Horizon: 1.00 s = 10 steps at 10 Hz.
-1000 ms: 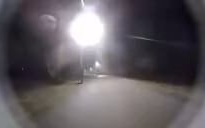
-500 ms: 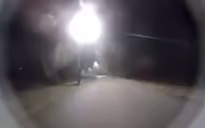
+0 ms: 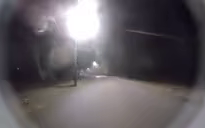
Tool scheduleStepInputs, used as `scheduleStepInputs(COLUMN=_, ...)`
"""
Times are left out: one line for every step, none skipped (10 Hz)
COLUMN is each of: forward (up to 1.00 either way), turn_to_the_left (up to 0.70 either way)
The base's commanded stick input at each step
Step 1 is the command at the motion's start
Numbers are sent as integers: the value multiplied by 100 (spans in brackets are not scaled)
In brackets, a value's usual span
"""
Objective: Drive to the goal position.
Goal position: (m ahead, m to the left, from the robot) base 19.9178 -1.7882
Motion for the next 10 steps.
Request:
scheduleStepInputs(forward=100, turn_to_the_left=4)
scheduleStepInputs(forward=100, turn_to_the_left=4)
scheduleStepInputs(forward=100, turn_to_the_left=4)
scheduleStepInputs(forward=100, turn_to_the_left=4)
scheduleStepInputs(forward=100, turn_to_the_left=5)
scheduleStepInputs(forward=100, turn_to_the_left=5)
scheduleStepInputs(forward=100, turn_to_the_left=5)
scheduleStepInputs(forward=100, turn_to_the_left=5)
scheduleStepInputs(forward=100, turn_to_the_left=7)
scheduleStepInputs(forward=100, turn_to_the_left=12)
